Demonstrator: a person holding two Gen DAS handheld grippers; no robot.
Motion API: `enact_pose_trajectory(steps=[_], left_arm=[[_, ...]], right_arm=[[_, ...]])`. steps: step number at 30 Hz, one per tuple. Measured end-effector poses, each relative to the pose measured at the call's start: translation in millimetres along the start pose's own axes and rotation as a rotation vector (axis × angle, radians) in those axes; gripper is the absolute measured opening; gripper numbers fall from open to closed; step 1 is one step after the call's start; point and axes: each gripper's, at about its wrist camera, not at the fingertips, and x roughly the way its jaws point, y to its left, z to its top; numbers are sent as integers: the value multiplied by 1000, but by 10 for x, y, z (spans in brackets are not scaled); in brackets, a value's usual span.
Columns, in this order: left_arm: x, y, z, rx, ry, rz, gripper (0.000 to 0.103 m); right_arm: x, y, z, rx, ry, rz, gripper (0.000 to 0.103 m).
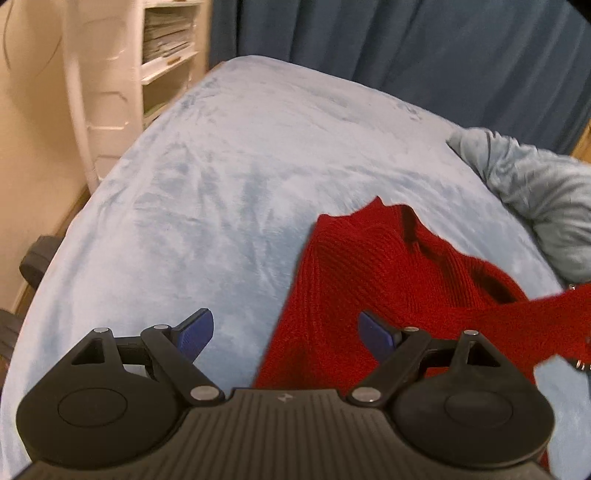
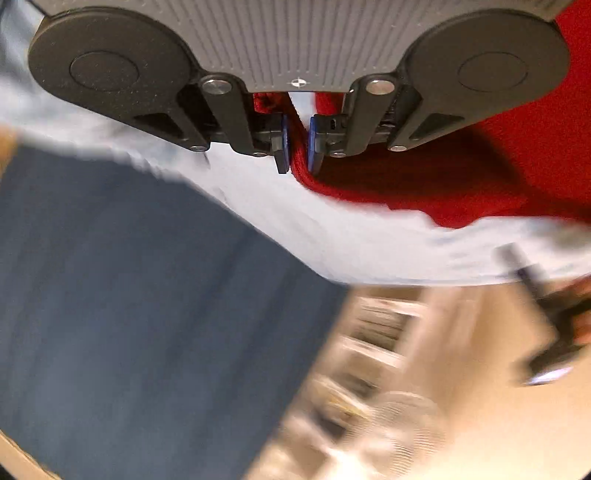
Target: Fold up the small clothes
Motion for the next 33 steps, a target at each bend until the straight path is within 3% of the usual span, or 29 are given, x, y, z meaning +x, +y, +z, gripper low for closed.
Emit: enact_pose_trajectory(steps=[1, 2, 3, 5, 9, 11, 13, 16, 17, 18, 19, 20, 21, 22, 26, 28, 31, 33], left_arm=[[14, 25, -2, -10, 2, -4, 89], [34, 50, -4, -18, 6, -5, 89], [57, 63, -10, -28, 10, -10, 89], [101, 58, -29, -41, 27, -30, 89], [243, -115, -44, 14, 59, -24, 89], [335, -220, -40, 46, 75, -32, 89], [465, -331, -16, 73, 103, -51, 89], [721, -498, 40, 123, 153, -23, 103], [788, -539, 49, 139, 160, 4, 103], [854, -593, 61, 163, 164, 35, 103], [887, -630, 70, 183, 156, 50, 97], [883, -655, 73, 202, 135, 48, 73], [869, -672, 79, 219, 122, 12, 55], [862, -670, 87, 219, 124, -19, 26], [786, -524, 118, 167, 93, -61, 16], [738, -385, 187, 131, 78, -63, 15], [666, 3, 447, 52, 6, 54, 14], [744, 465, 628, -99, 39, 62, 14]], right_arm=[[-19, 101, -179, 8, 94, 45, 21], [-9, 198, -401, 35, 219, 85, 40], [16, 273, -651, 86, 354, 115, 48], [34, 261, -1002, 283, 510, 128, 46], [118, -176, -1161, 768, 476, 67, 51], [280, -345, -1212, 933, 458, 22, 54], [434, -384, -1346, 1003, 480, 12, 55], [650, -287, -1408, 1002, 577, 43, 57], [656, -231, -1354, 950, 580, 28, 47], [605, -157, -1263, 859, 542, -9, 12], [576, -105, -1204, 777, 508, -27, 0], [529, -79, -1131, 726, 487, -39, 0], [476, -77, -1059, 708, 465, -27, 0], [447, -87, -1001, 702, 446, -4, 0], [404, -145, -658, 654, 358, 62, 0], [469, -203, -508, 664, 351, 56, 0], [561, -182, -399, 654, 339, 50, 0], [562, -130, -387, 653, 335, 68, 0]])
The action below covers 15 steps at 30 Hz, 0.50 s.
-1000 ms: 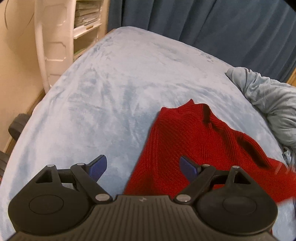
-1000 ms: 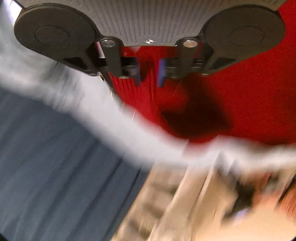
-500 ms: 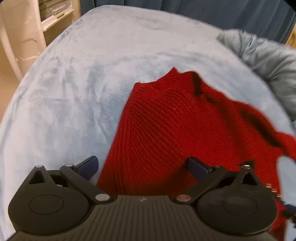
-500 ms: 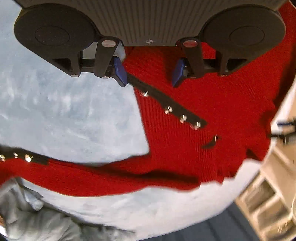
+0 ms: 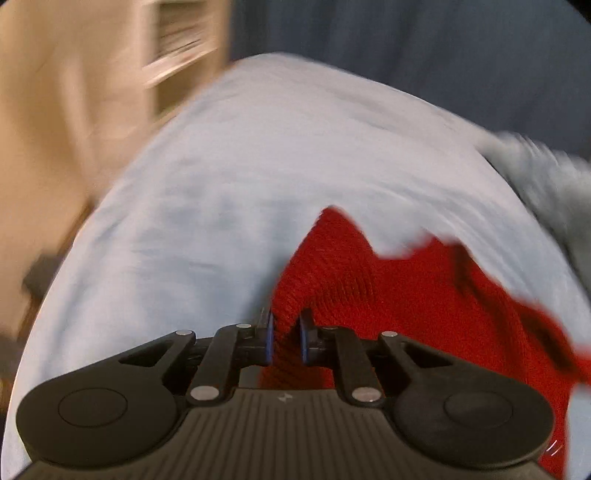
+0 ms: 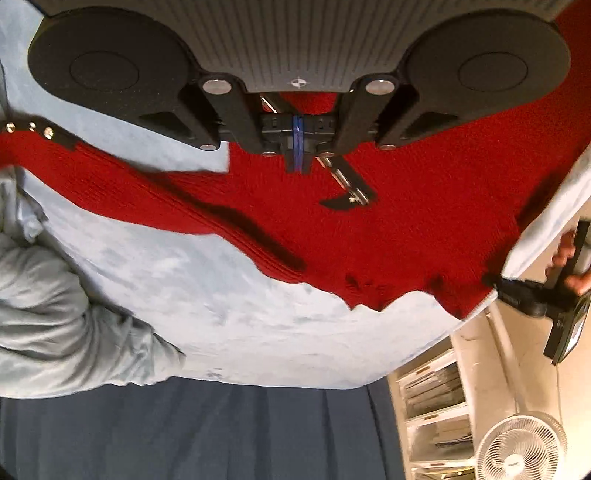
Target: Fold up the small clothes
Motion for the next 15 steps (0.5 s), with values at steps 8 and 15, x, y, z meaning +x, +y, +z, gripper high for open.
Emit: enact_pose_trajectory(steps=[8, 15], left_arm=[[148, 557, -136, -144, 66, -26, 59], [161, 297, -257, -160, 165, -190, 91]], right_arm=[[484, -100, -24, 174, 88, 56, 53], [1101, 76, -23, 144, 255, 129, 31]])
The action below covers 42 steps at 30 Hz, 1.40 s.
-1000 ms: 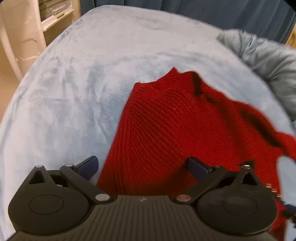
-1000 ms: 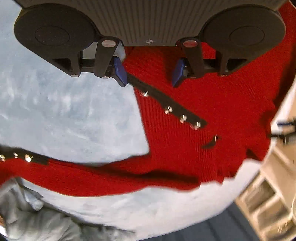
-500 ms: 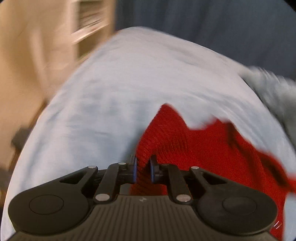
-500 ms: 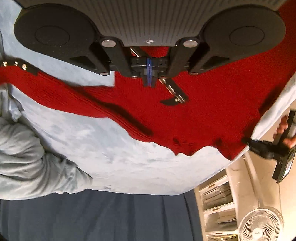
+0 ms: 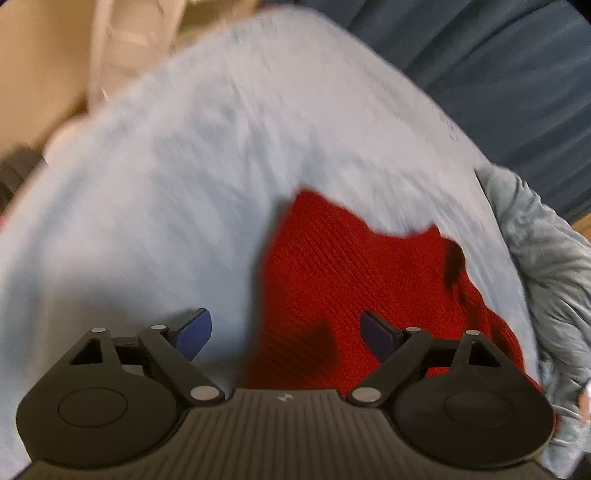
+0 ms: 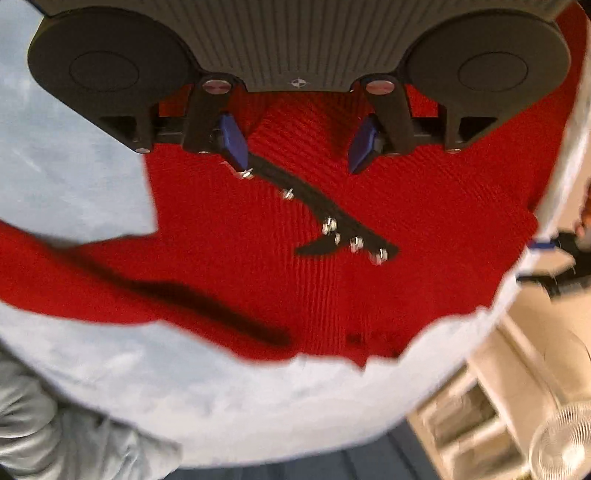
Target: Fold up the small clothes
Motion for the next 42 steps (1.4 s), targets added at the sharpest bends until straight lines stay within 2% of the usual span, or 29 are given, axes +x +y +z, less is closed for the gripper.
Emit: enact_pose_trajectory(steps=[1, 2, 3, 4, 5, 7, 9, 11, 13, 15, 16, 20, 21, 22, 23, 24, 25, 26, 28, 31, 33, 35, 36, 38, 39, 40, 42], left_arm=[[65, -72, -33, 29, 21, 18, 79], [86, -162, -73, 92, -1, 55, 30], [100, -235, -95, 155, -17, 76, 25], [66, -271, -117, 158, -49, 90, 22], [13, -253, -121, 126, -76, 68, 19], [-81, -147, -128, 55, -126, 32, 19], [-103, -30, -173, 11, -152, 14, 18], [-36, 17, -209, 0, -142, 23, 19], [7, 2, -189, 7, -142, 28, 19], [2, 17, -192, 7, -137, 27, 20], [14, 15, -182, 14, -134, 25, 23], [31, 5, -166, 61, -114, 29, 25], [42, -5, -154, 66, -111, 34, 28], [54, -16, -145, 73, -109, 45, 42], [76, -28, -135, 70, -101, 64, 69], [108, -38, -121, 62, -94, 80, 78], [121, -55, -127, 69, -96, 79, 81], [131, -88, -126, 87, -102, 87, 67], [89, -131, -143, 113, -141, 77, 18], [-111, -5, -164, 15, -214, 23, 18], [-197, 119, -200, -29, -255, 15, 17], [-163, 260, -214, -70, -254, 28, 17], [-131, 289, -211, -70, -252, 40, 16], [-80, 319, -209, -56, -261, 90, 13], [-63, 331, -206, -50, -264, 122, 13], [-31, 361, -196, -43, -247, 147, 13], [-25, 434, -179, -40, -225, 152, 13]], right_arm=[[22, 109, 3, -68, 1, 4, 6], [-4, 248, 6, -153, -16, -10, 0], [-73, 391, 20, -240, -46, -19, 0], [-184, 511, 59, -309, -93, -18, 0], [-323, 602, 127, -360, -151, -14, 0], [-627, 675, 350, -400, -278, -3, 0], [-846, 588, 609, -351, -361, 6, 0], [-843, 383, 779, -276, -331, 19, 0], [-645, 78, 809, -146, -239, 28, 14], [-374, -166, 660, -40, -136, 22, 52], [-256, -237, 552, -17, -99, 17, 53], [96, -232, 111, -13, 3, 54, 54], [132, -177, 37, -45, 6, 48, 51], [106, -93, -24, -101, -19, 36, 43], [78, -19, -57, -157, -24, 39, 18], [31, 52, -65, -187, -22, 40, 18], [-20, 131, -36, -223, -31, 19, 18], [-100, 218, 31, -278, -54, 4, 17], [-331, 375, 186, -377, -146, -10, 17], [-611, 477, 554, -437, -269, 25, 17], [-635, 396, 826, -436, -297, 32, 17], [-398, 203, 1053, -373, -227, 48, 17], [-187, 75, 1127, -323, -161, 57, 18], [239, -144, 1135, -238, -75, 3, 20], [472, -226, 1085, -216, -23, -38, 25], [622, -280, 1057, -193, 3, -48, 29], [625, -371, 1006, -130, -50, -17, 34]])
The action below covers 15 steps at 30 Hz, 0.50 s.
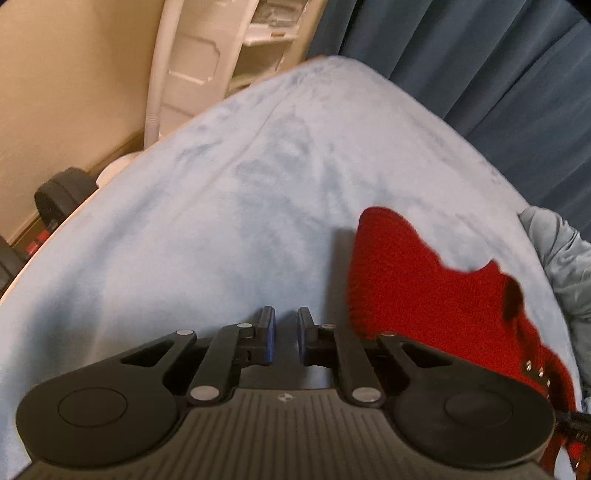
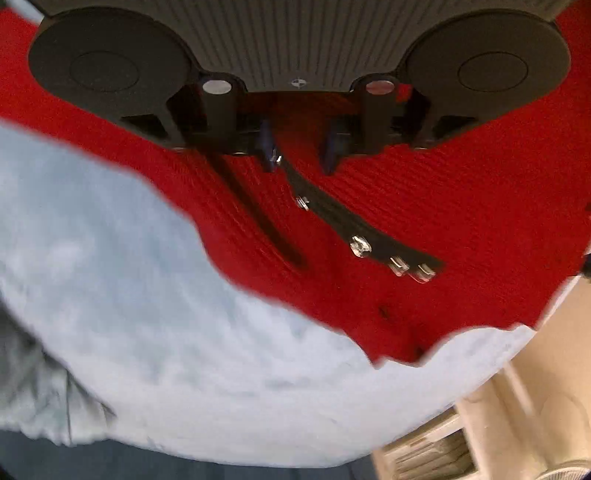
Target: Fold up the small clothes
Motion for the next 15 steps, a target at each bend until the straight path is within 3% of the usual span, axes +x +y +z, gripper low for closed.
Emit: enact_pose_trajectory(steps=[3, 5, 6, 8, 11, 13, 14, 15], left_arm=[[-143, 34, 27, 21, -29, -5, 22], [-279, -31, 24, 45, -68, -28, 42], [-343, -102, 14, 65, -86, -36, 46], [-466, -274, -21, 108, -116, -77, 65], [-487, -632, -112, 193, -106, -101, 85], [-312, -833, -204, 271, -60, -38, 86], [-192, -898, -275, 318, -12, 12, 86], [-63, -929, -340, 359, 32, 74, 86]], right_arm=[[-210, -99, -158, 90, -58, -6, 46], [-403, -189, -264, 123, -133, -62, 56], [-457, -218, -306, 137, -165, -79, 56], [-480, -238, -332, 133, -185, -70, 55], [-381, -113, -299, 42, -183, -60, 52], [-181, 20, -309, -37, -107, -132, 52], [-76, 51, -332, -64, -79, -176, 57], [-110, 45, -352, -54, -104, -191, 60]])
